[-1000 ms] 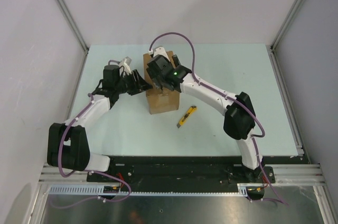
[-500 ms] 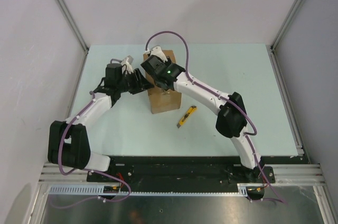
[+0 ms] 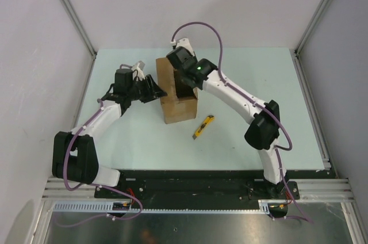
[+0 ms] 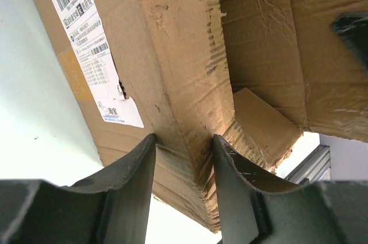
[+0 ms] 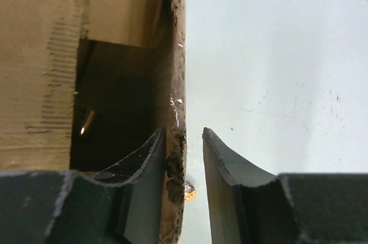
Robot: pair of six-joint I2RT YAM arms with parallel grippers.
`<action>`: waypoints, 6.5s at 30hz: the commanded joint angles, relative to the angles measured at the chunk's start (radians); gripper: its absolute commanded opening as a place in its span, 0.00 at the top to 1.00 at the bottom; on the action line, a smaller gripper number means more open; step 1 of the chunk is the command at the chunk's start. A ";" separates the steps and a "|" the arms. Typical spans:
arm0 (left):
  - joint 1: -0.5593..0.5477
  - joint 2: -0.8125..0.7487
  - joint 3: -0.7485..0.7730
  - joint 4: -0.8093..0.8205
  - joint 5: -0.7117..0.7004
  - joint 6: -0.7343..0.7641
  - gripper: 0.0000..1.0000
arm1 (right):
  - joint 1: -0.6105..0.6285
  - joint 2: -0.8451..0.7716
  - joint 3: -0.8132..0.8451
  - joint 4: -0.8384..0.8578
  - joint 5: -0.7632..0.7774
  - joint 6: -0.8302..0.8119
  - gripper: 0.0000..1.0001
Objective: Unpack the express box
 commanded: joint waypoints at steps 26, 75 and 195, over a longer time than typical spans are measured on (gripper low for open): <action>-0.005 -0.082 0.171 -0.130 -0.138 0.098 0.36 | -0.288 -0.465 -0.654 0.466 -0.614 0.260 0.60; -0.046 0.035 0.101 -0.047 -0.181 -0.014 0.41 | -0.145 -0.416 -0.469 0.454 -0.502 0.121 0.35; -0.262 -0.084 0.313 -0.346 -0.925 0.233 0.25 | -0.167 -0.266 -0.568 0.419 -0.435 0.397 1.00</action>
